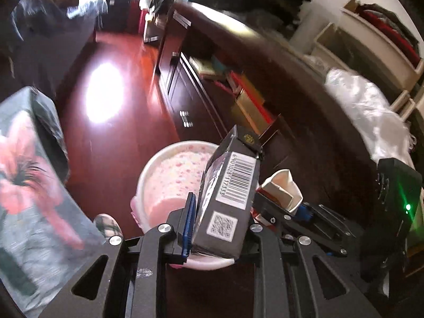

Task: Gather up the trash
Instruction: 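Carry both items to the pink wastebasket and open both tools to drop them, then grasp the blue biscuit wrapper with the left tool while the right tool grasps the crumpled brown paper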

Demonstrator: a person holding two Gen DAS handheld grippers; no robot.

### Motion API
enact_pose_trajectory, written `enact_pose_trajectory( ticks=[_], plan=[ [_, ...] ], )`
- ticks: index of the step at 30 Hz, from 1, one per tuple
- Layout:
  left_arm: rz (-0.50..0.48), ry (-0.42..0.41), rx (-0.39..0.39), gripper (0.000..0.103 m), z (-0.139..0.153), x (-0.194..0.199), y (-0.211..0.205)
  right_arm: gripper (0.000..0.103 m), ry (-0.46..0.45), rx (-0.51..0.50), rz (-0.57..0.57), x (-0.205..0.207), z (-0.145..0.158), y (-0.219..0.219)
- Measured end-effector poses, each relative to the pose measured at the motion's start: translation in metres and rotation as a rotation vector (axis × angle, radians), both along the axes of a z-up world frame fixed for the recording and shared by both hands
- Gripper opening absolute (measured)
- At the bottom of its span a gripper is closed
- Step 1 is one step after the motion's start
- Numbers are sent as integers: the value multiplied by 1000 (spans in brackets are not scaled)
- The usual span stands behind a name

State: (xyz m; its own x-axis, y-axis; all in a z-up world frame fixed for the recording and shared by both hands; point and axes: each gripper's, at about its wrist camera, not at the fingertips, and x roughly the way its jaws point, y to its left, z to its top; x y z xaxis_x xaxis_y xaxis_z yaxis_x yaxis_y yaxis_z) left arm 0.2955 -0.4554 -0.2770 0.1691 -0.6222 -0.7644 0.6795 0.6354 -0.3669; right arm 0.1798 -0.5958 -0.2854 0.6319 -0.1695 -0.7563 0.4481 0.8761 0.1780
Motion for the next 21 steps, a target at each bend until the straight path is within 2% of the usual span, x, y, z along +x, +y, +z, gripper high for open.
enact_pose_trajectory(
  ticks=[1,3,5,7,9,11,13,15,17,18,21],
  plan=[
    [1,1,5,30,-4,2,-4,30,4,3,-9,1,-4,-4],
    [12,7,-1,53,-8,6,-7,32,4,16,-16,2,-10,-9],
    [22,24,-35,68,-7,7,-3,37,2,13,-23,-1,-14,-11],
    [34,16,-49,69,-3,6,4,39,6,7,-27,-3,-13,-7],
    [60,-27,-49,69,6,2,18,42,-2,-3,-20,-6,-7,1],
    [93,-81,-45,69,19,-2,38,51,-11,-27,-6,-10,4,17],
    [142,-155,-41,73,33,-8,62,59,-40,-38,21,-14,17,37],
    [209,-243,-28,85,48,-15,89,68,-70,-25,67,-17,30,61],
    [281,-318,4,93,59,-21,113,81,-97,-14,119,-18,42,88],
    [316,-354,22,96,65,-24,127,84,-104,-14,139,-18,46,98],
    [427,-424,115,97,74,-26,166,88,-127,-11,211,-16,60,135]
  ],
)
